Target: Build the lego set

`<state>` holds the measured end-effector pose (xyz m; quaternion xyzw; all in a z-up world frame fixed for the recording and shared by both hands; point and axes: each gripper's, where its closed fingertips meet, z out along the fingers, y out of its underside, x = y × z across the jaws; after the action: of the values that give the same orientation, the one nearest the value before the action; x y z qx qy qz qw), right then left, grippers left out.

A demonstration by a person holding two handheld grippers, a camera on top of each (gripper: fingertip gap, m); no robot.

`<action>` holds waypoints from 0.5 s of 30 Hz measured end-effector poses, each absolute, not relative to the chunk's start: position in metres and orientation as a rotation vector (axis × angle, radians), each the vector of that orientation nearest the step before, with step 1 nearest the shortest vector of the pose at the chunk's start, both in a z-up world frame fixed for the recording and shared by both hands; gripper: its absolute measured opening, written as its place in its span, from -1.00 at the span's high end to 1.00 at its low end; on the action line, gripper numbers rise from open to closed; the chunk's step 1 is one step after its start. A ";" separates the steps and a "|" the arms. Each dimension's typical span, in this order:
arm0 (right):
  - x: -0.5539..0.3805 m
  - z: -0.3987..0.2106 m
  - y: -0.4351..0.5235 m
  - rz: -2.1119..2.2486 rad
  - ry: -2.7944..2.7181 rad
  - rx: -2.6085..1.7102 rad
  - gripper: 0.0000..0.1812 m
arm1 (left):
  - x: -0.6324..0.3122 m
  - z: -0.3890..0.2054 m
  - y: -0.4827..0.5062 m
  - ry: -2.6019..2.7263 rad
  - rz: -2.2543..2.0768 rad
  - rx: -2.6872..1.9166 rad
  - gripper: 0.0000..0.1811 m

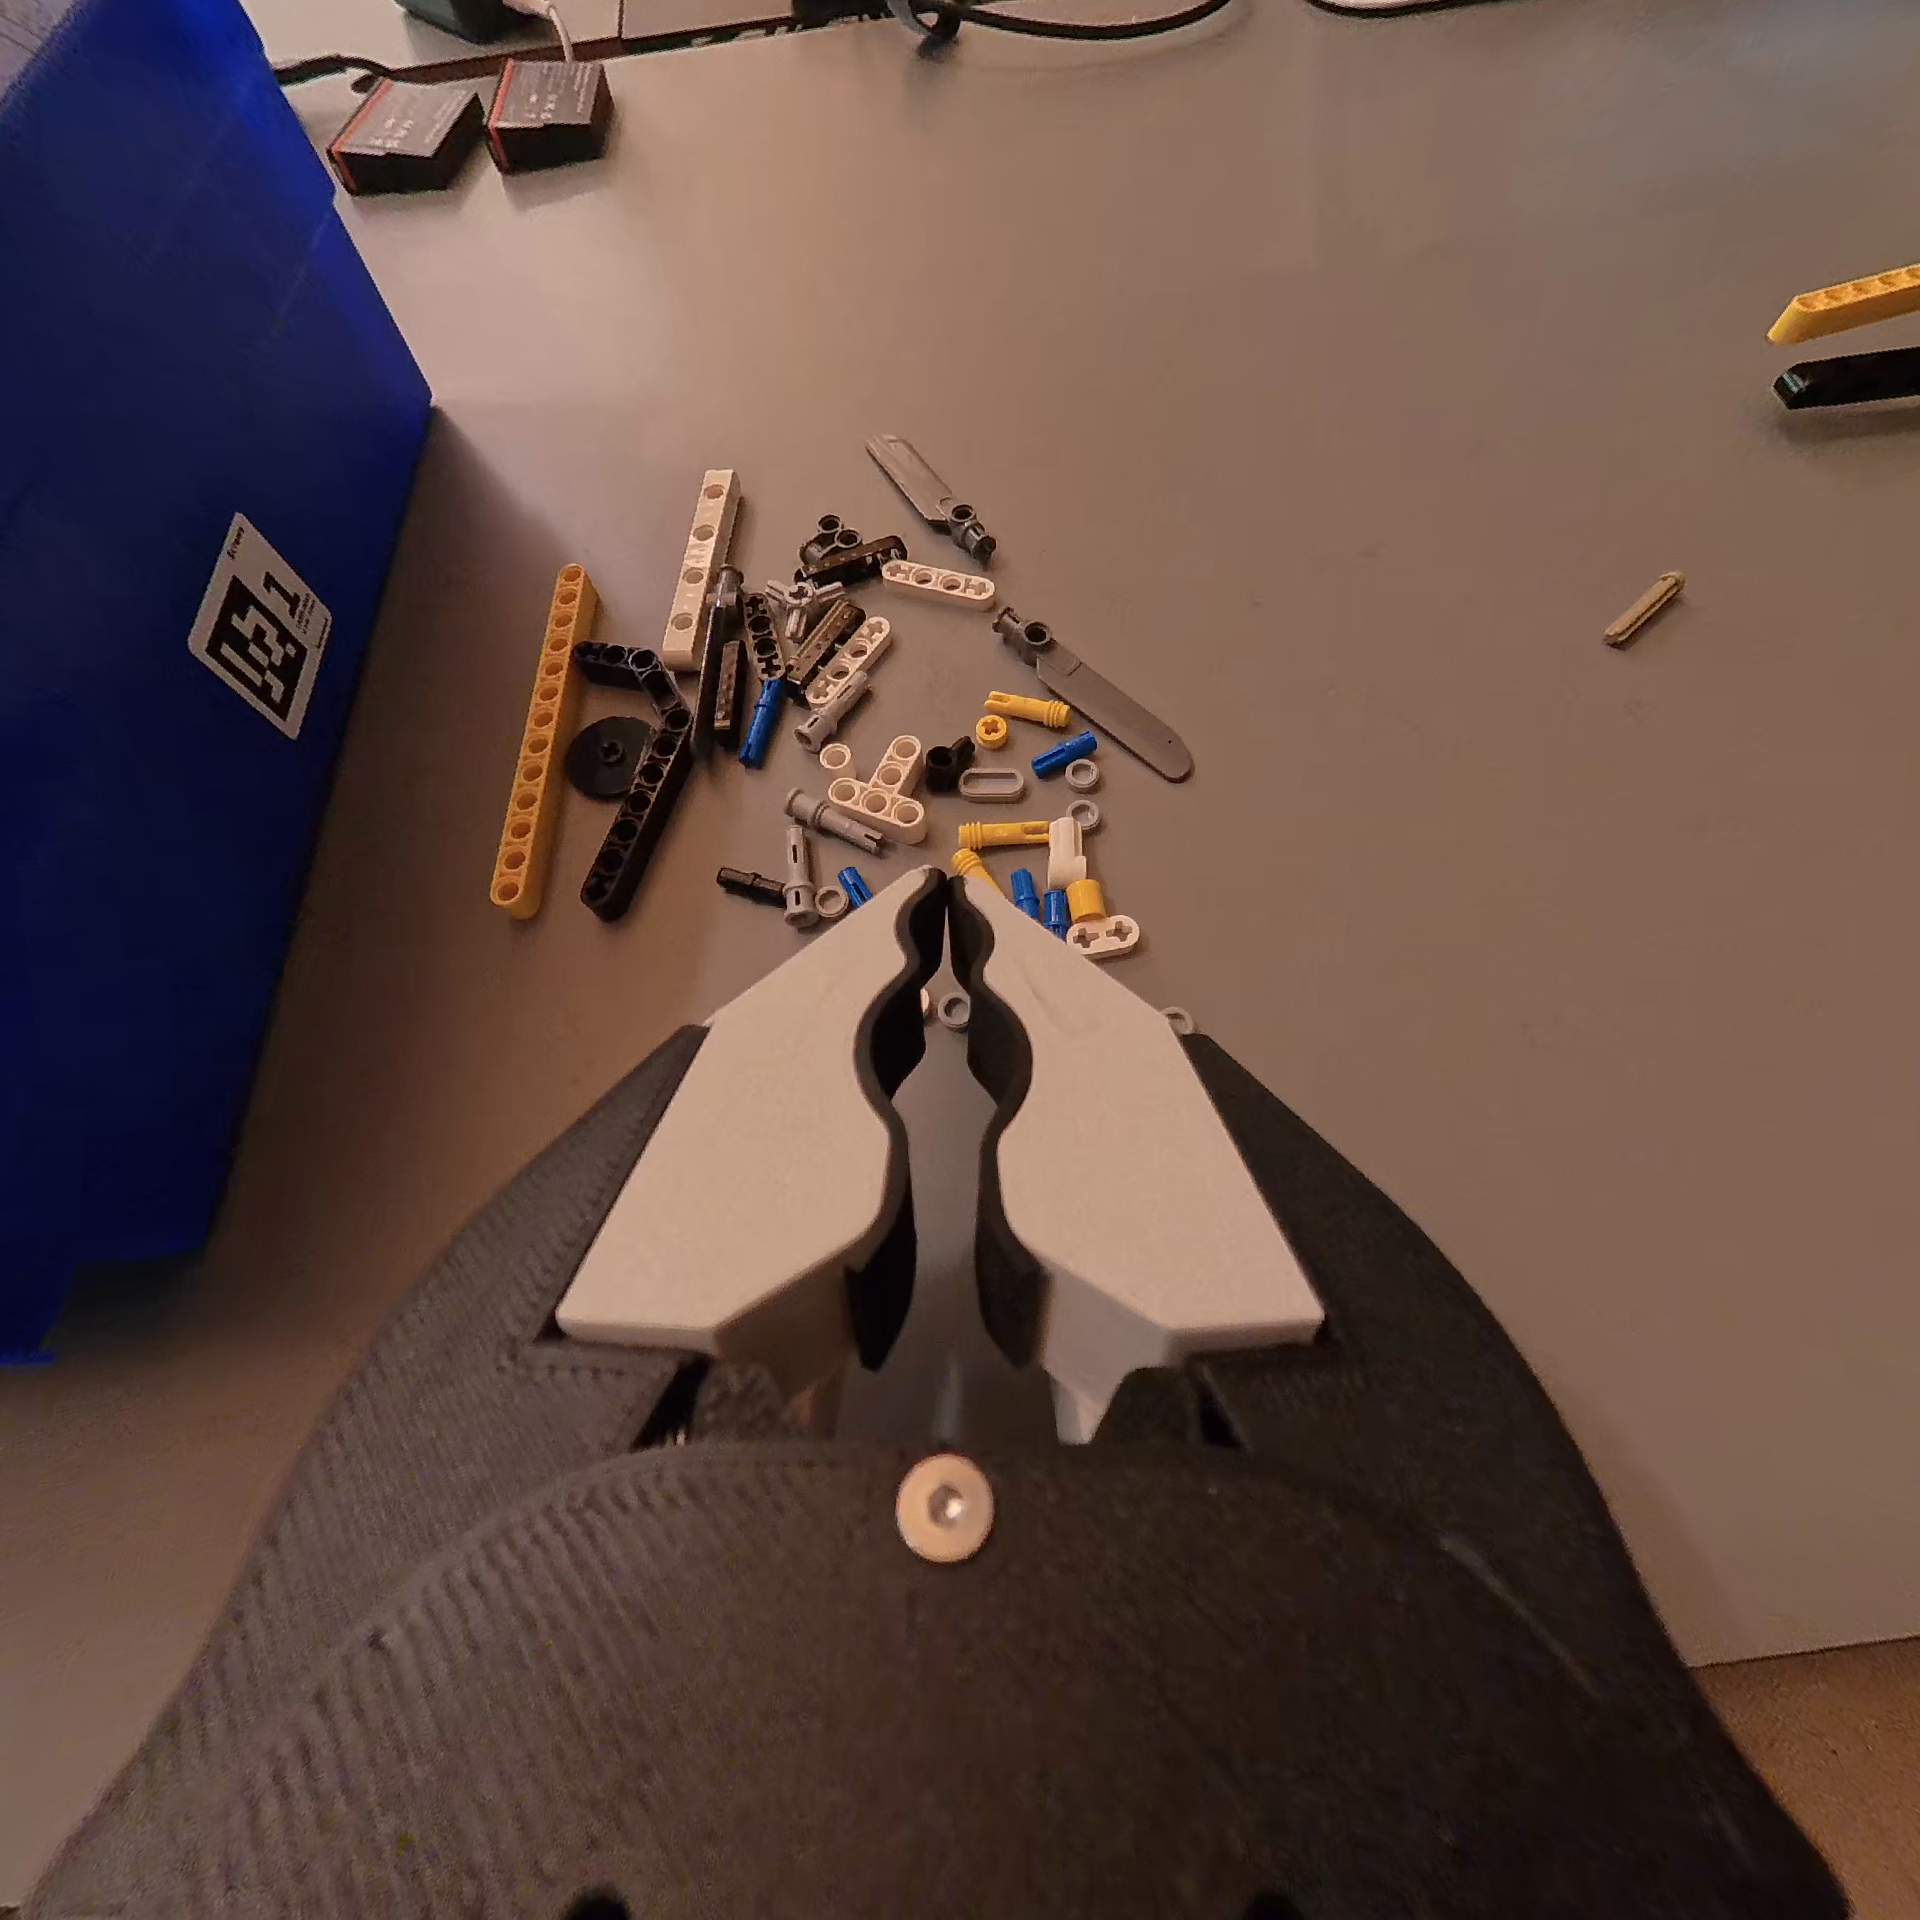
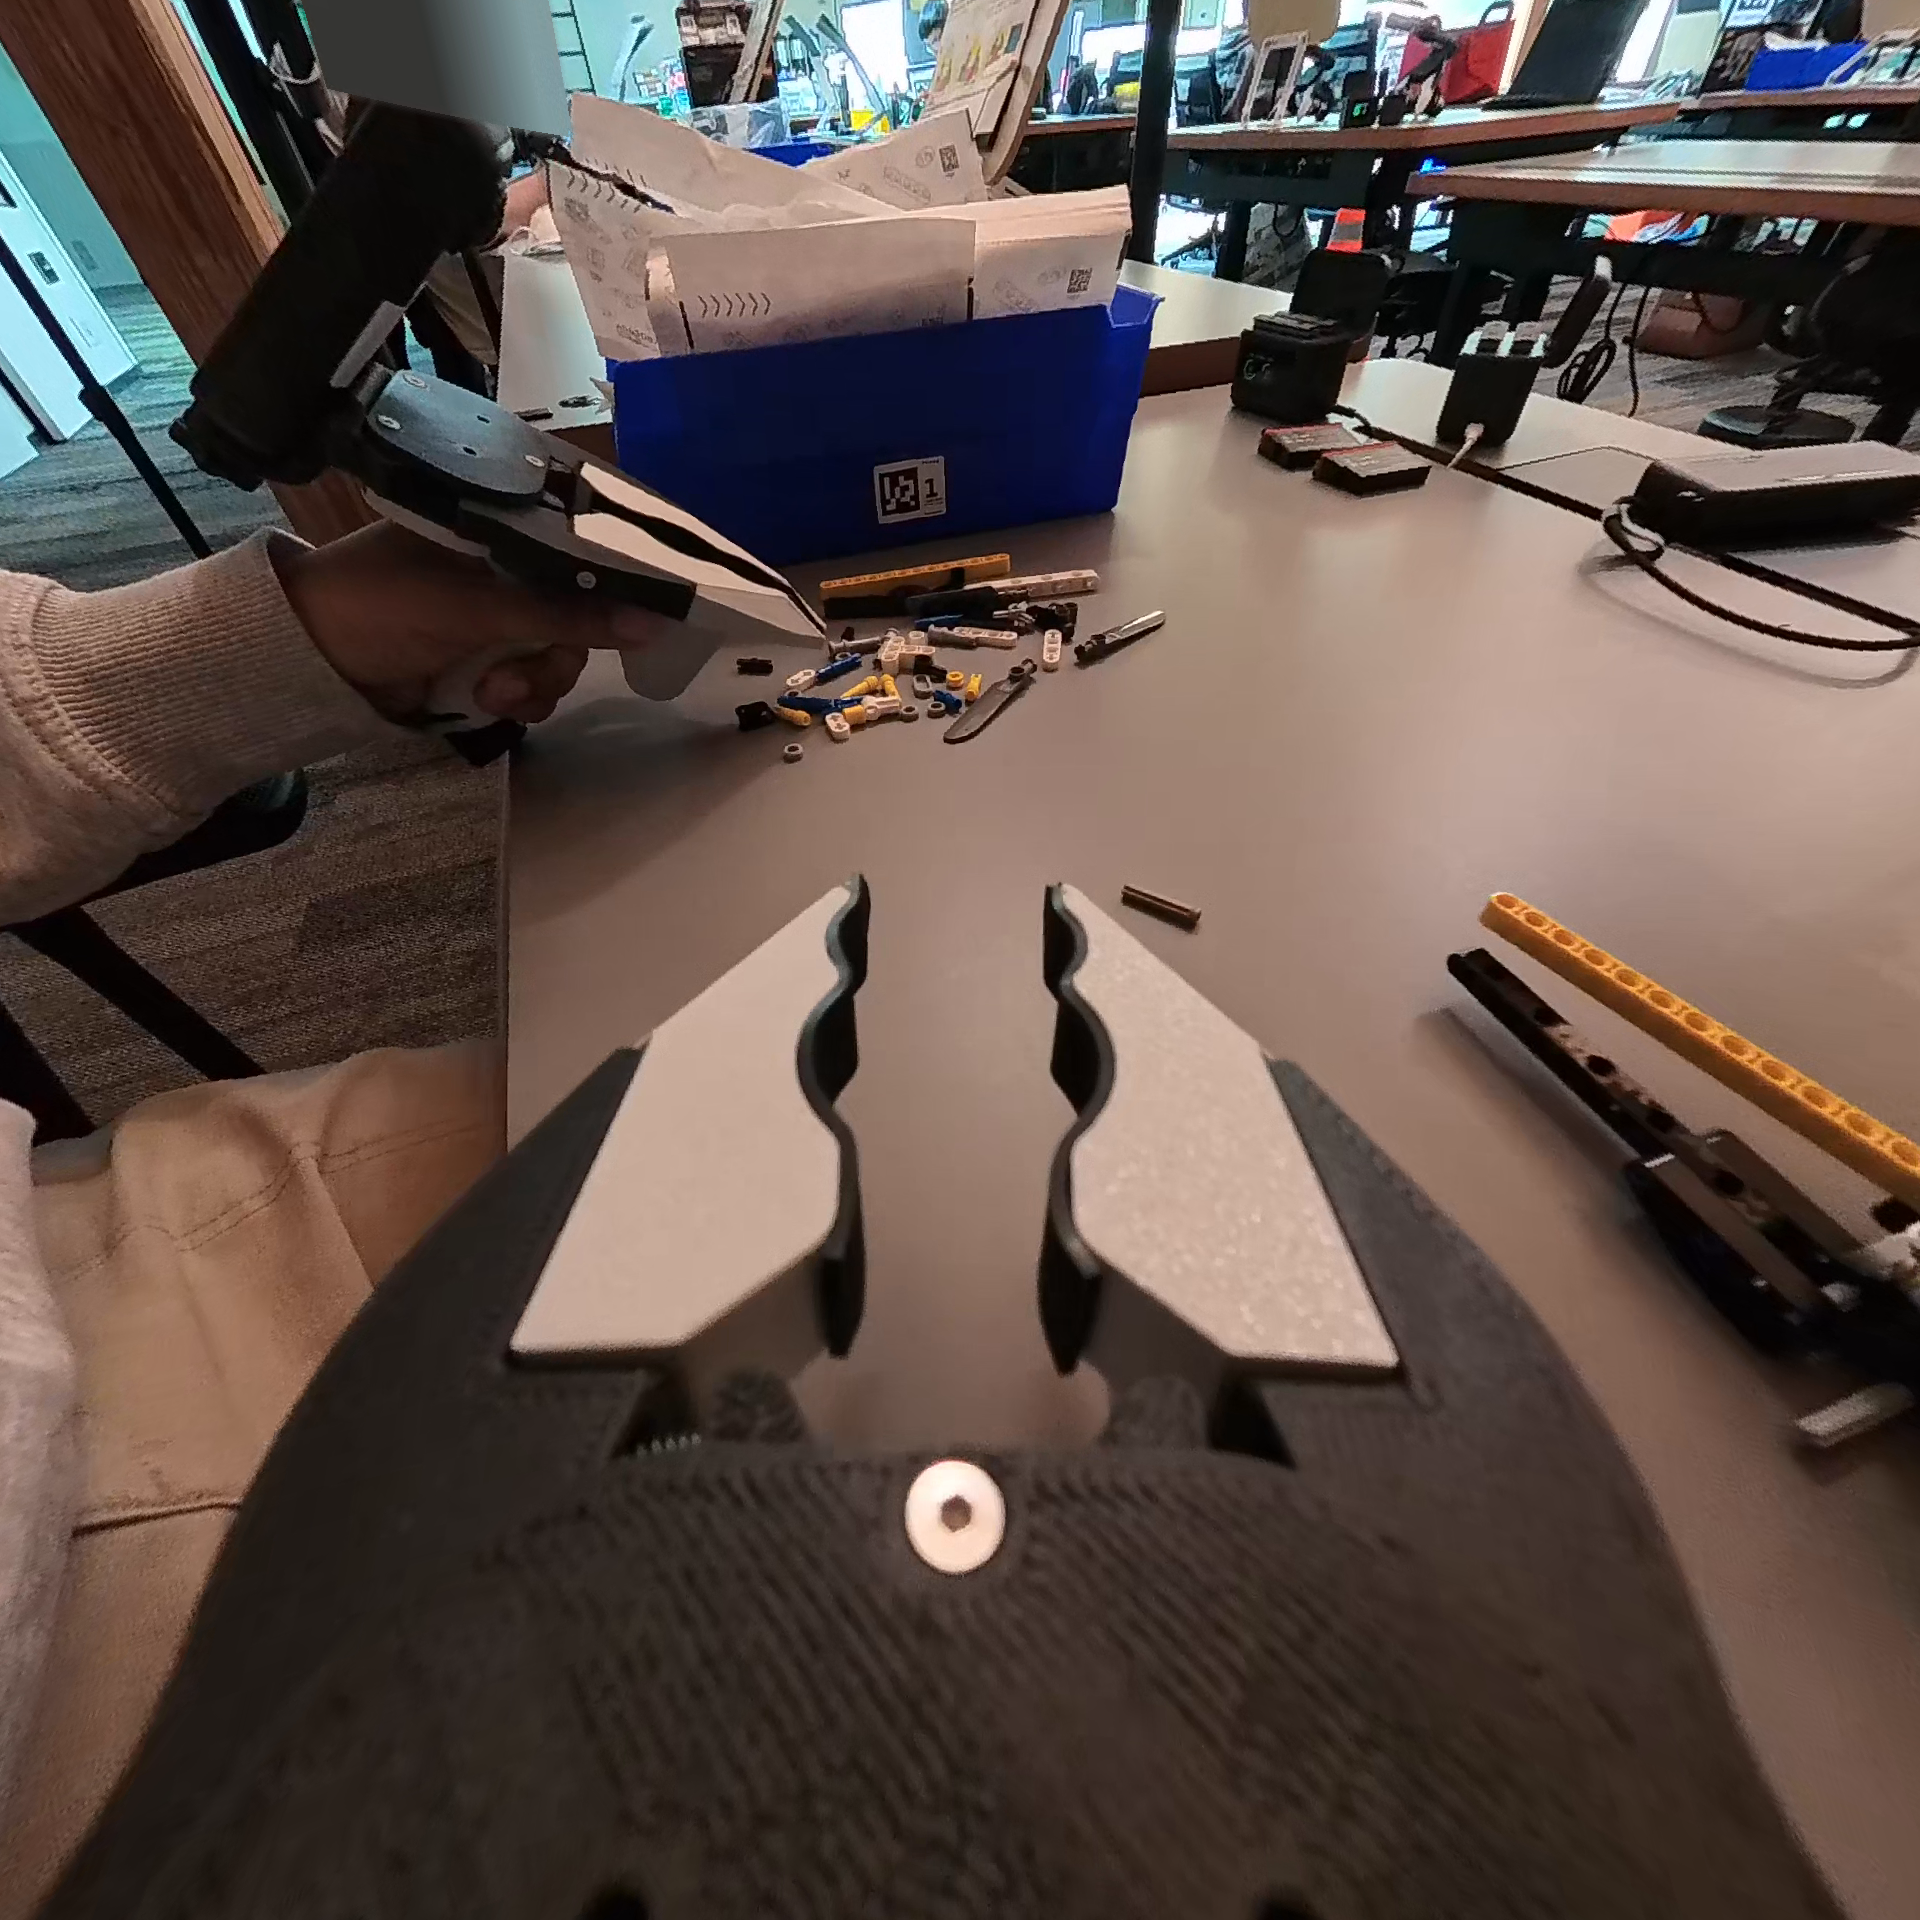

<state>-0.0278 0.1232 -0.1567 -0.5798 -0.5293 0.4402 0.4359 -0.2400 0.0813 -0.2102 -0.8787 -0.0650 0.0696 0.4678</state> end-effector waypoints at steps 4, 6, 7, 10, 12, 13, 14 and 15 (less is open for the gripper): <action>-0.028 -0.157 0.123 1.095 -1.319 -1.444 0.64 | -0.240 -0.210 0.081 -0.160 0.172 -2.157 1.00; -0.028 -0.157 0.123 1.093 -1.321 -1.445 0.64 | -0.240 -0.211 0.081 -0.160 0.173 -2.157 1.00; -0.028 -0.158 0.123 1.092 -1.322 -1.445 0.64 | -0.240 -0.211 0.081 -0.160 0.173 -2.158 1.00; -0.029 -0.158 0.123 1.090 -1.327 -1.449 0.64 | -0.240 -0.211 0.081 -0.159 0.175 -2.158 1.00; -0.029 -0.159 0.123 1.090 -1.327 -1.451 0.64 | -0.240 -0.211 0.081 -0.160 0.176 -2.157 1.00; -0.029 -0.159 0.123 1.089 -1.327 -1.451 0.64 | -0.240 -0.211 0.081 -0.161 0.175 -2.157 1.00; -0.029 -0.159 0.123 1.089 -1.328 -1.451 0.64 | -0.240 -0.210 0.081 -0.163 0.175 -2.156 1.00; -0.029 -0.159 0.123 1.088 -1.328 -1.450 0.64 | -0.241 -0.210 0.081 -0.165 0.174 -2.155 1.00</action>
<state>-0.0288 0.1228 -0.1587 -0.5819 -0.5327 0.4366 0.4325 -0.2407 0.0811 -0.2103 -0.8785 -0.0671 0.0708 0.4677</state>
